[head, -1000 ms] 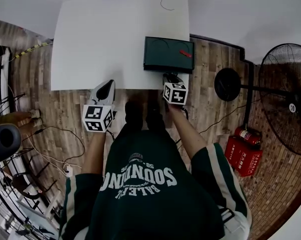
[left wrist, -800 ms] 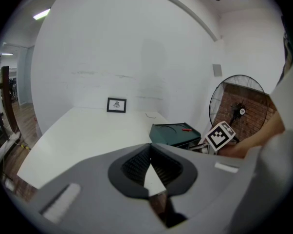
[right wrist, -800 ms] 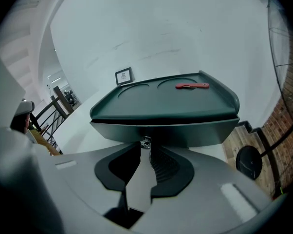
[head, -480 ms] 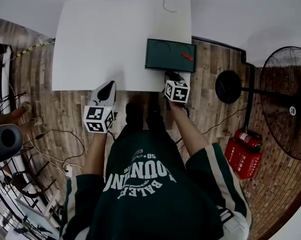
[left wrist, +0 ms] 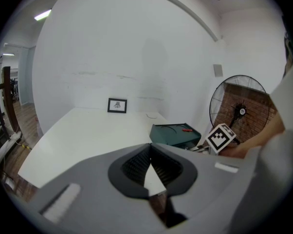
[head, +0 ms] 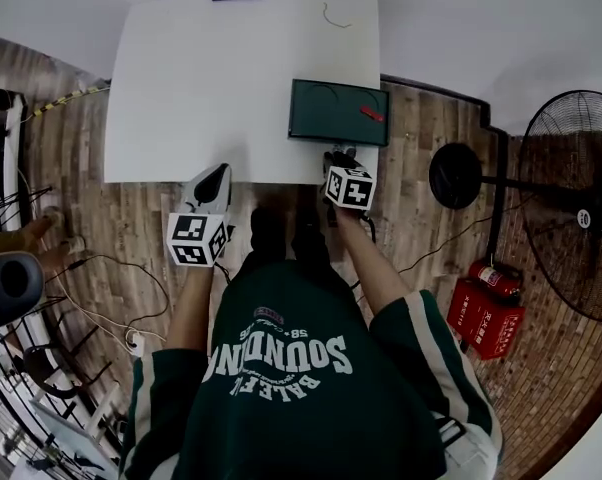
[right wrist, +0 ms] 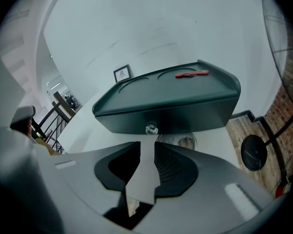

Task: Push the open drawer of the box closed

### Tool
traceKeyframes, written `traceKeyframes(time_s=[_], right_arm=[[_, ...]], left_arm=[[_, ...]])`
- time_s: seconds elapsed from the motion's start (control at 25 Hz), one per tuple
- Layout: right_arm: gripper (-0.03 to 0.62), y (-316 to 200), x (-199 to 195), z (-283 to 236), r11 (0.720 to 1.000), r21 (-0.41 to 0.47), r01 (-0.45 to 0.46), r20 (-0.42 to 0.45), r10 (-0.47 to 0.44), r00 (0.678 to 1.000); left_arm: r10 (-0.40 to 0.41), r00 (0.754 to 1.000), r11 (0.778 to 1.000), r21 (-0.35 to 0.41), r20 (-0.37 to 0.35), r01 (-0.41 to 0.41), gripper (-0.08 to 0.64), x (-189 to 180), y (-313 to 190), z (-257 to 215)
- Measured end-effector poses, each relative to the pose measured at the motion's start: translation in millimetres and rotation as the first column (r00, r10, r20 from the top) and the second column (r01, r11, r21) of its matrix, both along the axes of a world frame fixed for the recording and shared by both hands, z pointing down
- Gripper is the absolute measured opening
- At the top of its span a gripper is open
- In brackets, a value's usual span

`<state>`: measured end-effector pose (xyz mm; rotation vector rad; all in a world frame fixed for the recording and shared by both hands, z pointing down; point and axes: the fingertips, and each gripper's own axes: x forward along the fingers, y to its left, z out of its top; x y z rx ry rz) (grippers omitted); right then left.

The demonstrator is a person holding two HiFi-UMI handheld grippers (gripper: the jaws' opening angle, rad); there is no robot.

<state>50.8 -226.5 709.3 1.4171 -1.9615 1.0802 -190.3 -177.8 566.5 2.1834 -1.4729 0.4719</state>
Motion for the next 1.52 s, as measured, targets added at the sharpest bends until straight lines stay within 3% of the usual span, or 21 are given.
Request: traceKeyframes(time_s=[0.16,0.24,0.48,0.8,1.2,1.36,1.52], right_arm=[[0.064,22.4,-7.6,-2.5,1.0,-0.006,0.029,0.008,-0.029,1.0],[0.016,29.9,-7.7,-8.8,0.999,0.009,0.041,-0.002,-0.041,0.999],[0.002,28.2,-5.8,-48.9,0.988,0.124,0.089,-0.032,-0.086,0.996],[0.002,10.5,-8.3,-144.9,0.909,0.38,0.172,-0.085,-0.151,0.985],[0.002,2.3,2.9,-240.5,0.799,0.589,0.121,-0.055,-0.11,0.992],[0.002,5.6,6.2,-256.8,0.779,0.617,0.113,-0.047,-0.107,0.993],[0.002,8.4,7.2,-257.9,0.777,0.619,0.115,-0.047,-0.11,0.993]], left_arm=[[0.007,1.0,1.0,0.016,-0.002,-0.007,0.052,2.2,0.0,-4.1],[0.012,1.0,1.0,0.026,-0.003,-0.012,0.052,3.4,-1.1,-7.5],[0.032,0.999,0.997,0.07,-0.006,-0.031,0.052,9.0,-10.3,-20.9],[0.076,0.997,0.986,0.15,0.003,-0.075,0.052,26.0,-28.6,-52.5],[0.108,0.994,0.967,0.231,0.008,-0.107,0.052,40.4,-46.0,-86.7],[0.118,0.993,0.962,0.245,0.008,-0.116,0.052,47.6,-46.1,-94.2],[0.122,0.992,0.96,0.252,0.01,-0.121,0.052,51.4,-45.1,-98.7]])
